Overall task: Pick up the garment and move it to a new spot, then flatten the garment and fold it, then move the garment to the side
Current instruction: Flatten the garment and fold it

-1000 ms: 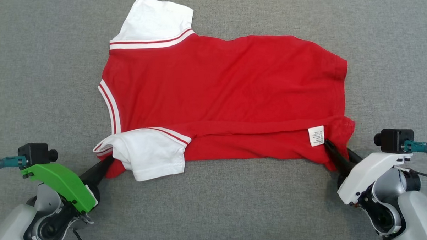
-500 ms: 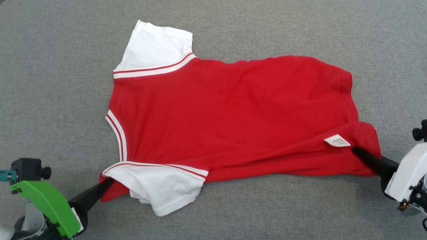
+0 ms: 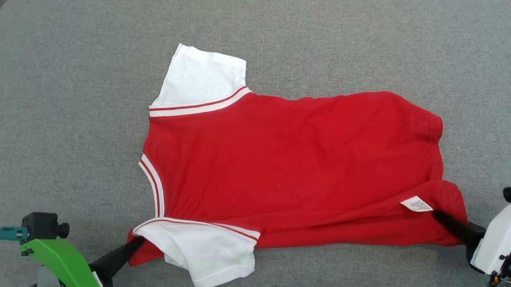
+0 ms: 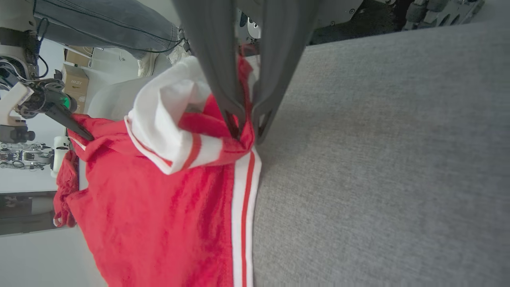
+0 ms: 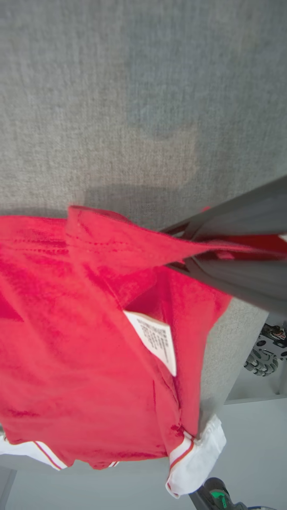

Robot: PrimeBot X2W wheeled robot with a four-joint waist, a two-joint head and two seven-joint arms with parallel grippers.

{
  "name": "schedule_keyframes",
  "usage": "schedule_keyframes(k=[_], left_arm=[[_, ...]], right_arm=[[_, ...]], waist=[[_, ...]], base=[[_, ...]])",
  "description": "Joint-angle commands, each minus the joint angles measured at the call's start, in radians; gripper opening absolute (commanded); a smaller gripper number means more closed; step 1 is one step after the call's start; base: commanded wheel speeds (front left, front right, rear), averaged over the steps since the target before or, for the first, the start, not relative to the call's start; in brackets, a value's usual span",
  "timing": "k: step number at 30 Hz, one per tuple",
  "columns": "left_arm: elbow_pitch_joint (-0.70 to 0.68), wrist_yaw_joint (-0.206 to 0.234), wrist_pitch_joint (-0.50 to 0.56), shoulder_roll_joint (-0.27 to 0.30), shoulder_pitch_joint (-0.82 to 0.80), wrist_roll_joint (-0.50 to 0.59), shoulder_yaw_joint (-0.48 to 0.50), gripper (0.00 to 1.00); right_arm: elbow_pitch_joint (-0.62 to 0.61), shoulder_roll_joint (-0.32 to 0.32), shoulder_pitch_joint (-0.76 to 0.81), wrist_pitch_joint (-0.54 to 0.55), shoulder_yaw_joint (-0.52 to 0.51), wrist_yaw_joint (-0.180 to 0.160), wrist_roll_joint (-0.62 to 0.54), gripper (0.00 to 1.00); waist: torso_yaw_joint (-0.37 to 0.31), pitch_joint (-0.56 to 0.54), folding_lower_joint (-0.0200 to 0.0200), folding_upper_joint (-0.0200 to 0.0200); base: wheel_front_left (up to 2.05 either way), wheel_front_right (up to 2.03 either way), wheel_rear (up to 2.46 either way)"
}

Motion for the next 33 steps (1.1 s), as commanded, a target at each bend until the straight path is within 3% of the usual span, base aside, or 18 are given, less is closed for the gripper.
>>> schedule_keyframes(k=[1, 2, 3, 4, 5, 10, 18, 22, 26, 33], left_arm=[[0.013, 0.006, 0.000, -0.004, -0.023, 0.011, -0.004, 0.00], [0.025, 0.011, 0.001, -0.012, -0.027, 0.019, -0.010, 0.00], [0.040, 0.017, -0.012, -0.018, -0.035, 0.031, -0.009, 0.19], [0.050, 0.023, -0.023, -0.023, -0.042, 0.045, -0.009, 0.54], [0.058, 0.024, -0.031, -0.027, -0.045, 0.053, -0.012, 1.00], [0.047, 0.042, -0.073, -0.019, -0.041, 0.101, -0.007, 1.00], [0.007, 0.094, -0.118, 0.047, -0.073, 0.162, 0.046, 1.00], [0.009, 0.103, -0.110, 0.049, -0.188, 0.162, 0.087, 1.00], [0.054, 0.109, -0.069, 0.038, -0.351, 0.157, 0.111, 1.00], [0.203, 0.078, 0.040, 0.002, -0.653, 0.173, 0.082, 1.00]], right_arm=[[0.000, 0.005, -0.012, -0.008, 0.010, 0.000, -0.020, 0.00], [0.001, 0.007, -0.017, -0.011, 0.024, 0.000, -0.040, 0.38], [-0.002, 0.007, -0.024, -0.023, 0.036, 0.000, -0.058, 0.98], [0.001, 0.010, -0.028, -0.032, 0.043, 0.000, -0.073, 1.00], [-0.002, 0.009, -0.030, -0.038, 0.057, 0.000, -0.086, 1.00], [-0.038, -0.032, -0.030, -0.087, 0.054, 0.000, -0.113, 1.00], [-0.069, -0.041, -0.118, -0.139, -0.054, 0.000, -0.121, 1.00], [-0.016, 0.029, -0.263, -0.134, -0.116, 0.000, -0.124, 1.00], [0.074, 0.122, -0.429, -0.054, -0.148, 0.000, -0.147, 1.00], [0.157, 0.212, -0.622, 0.095, -0.094, 0.000, -0.217, 1.00]], waist=[[0.000, 0.002, 0.0000, -0.0001], [-0.002, 0.003, 0.0000, -0.0001], [-0.004, 0.004, 0.0000, -0.0001], [-0.006, 0.004, 0.0000, -0.0001], [-0.007, 0.004, 0.0000, -0.0001], [-0.010, 0.005, 0.0000, -0.0001], [-0.007, 0.063, 0.0000, -0.0001], [-0.003, 0.161, 0.0000, -0.0001], [-0.006, 0.249, 0.0000, -0.0001], [-0.033, 0.317, 0.0000, -0.0001]], base=[[0.00, 0.00, 0.00], [0.00, 0.00, 0.00], [0.00, 0.00, 0.00], [0.00, 0.00, 0.00], [0.00, 0.00, 0.00], [0.00, 0.00, 0.00], [0.00, 0.00, 0.00], [0.00, 0.00, 0.00], [0.00, 0.00, 0.00], [0.00, 0.00, 0.00]])
